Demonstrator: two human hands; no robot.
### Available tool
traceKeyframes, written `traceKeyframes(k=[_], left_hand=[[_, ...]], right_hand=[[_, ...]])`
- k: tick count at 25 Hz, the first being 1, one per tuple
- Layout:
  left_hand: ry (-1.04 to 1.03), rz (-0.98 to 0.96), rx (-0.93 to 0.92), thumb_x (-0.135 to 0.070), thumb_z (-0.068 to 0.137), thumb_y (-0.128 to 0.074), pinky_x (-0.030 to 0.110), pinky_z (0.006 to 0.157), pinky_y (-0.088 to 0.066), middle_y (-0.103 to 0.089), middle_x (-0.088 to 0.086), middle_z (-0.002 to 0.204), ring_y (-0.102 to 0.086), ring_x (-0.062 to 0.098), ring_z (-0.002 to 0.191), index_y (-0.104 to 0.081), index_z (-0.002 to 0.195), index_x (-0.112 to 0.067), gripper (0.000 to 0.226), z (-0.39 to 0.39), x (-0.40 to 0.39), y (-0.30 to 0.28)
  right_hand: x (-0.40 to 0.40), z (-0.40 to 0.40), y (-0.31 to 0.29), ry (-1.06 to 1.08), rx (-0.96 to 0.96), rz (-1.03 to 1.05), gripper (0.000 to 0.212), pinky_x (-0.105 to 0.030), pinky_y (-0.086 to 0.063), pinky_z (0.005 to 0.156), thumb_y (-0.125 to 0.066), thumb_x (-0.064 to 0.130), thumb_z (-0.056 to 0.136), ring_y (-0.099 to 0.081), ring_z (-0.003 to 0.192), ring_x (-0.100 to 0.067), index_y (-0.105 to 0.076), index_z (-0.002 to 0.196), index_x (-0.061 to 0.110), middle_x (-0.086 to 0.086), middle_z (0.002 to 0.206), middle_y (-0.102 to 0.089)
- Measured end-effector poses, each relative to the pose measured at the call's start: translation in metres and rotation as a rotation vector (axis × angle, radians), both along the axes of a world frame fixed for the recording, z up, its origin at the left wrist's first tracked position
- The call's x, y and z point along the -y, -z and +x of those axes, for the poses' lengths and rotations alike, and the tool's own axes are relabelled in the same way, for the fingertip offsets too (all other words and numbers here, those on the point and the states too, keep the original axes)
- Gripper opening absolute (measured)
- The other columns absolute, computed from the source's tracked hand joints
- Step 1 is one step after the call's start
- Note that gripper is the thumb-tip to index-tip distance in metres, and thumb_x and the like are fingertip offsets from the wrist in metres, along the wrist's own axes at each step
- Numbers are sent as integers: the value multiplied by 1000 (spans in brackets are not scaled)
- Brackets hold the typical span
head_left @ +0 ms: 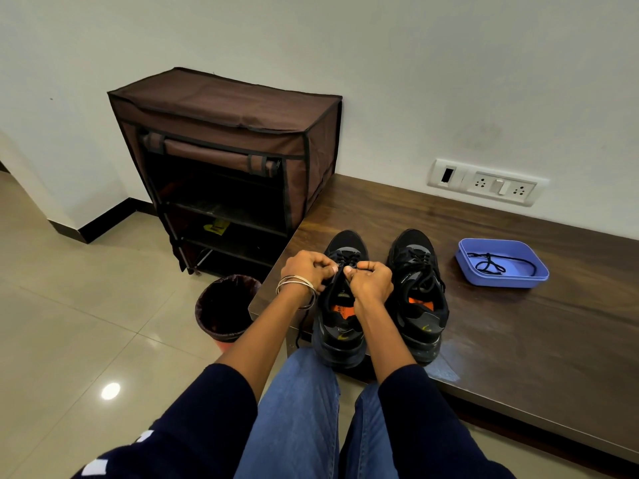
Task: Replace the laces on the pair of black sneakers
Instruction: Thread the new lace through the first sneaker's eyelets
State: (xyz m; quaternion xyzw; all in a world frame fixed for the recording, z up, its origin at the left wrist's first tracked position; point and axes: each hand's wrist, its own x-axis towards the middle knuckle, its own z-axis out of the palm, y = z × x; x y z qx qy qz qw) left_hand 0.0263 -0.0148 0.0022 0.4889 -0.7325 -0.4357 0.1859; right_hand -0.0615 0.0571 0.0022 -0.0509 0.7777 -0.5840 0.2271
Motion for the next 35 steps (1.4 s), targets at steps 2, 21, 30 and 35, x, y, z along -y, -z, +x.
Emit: traceKeyframes(k=[2,21,30,35], left_hand=[[-22,7,-6,-29,81,-75,32,62,-60,-68,-3,68,-65,14,53,-70,68,-30,15,-3,2,5],[-476,780,-984,-18,104,-34,36,69,-52,-64,1,74,-60,18,63,-49,94,-17,18,-10,-10,-48],[-13,-18,-300,-17,95,-55,23,68,-48,-67,-3,80,-60,0,65,-70,83,-21,19,16,11,-54],[159,-202,256,-29,85,-69,33,87,-53,-72,-2,96,-65,17,91,-76,84,-29,7,6,-2,-17]], right_hand=[[1,0,1,0,12,29,22,-37,-58,78,-83,11,73,-68,83,-22,-62,73,20,-9,90,-71],[-21,1,-9,-160,-294,438,75,-44,-33,104,-74,6,78,-28,129,-37,-31,138,13,-21,141,-31],[-22,0,-4,-80,-222,287,66,-46,-51,90,-82,8,73,-53,111,-41,-39,123,5,-24,132,-40],[-24,-3,-4,-77,-159,289,74,-44,-52,88,-86,20,71,-54,114,-39,-39,125,1,-23,130,-48]])
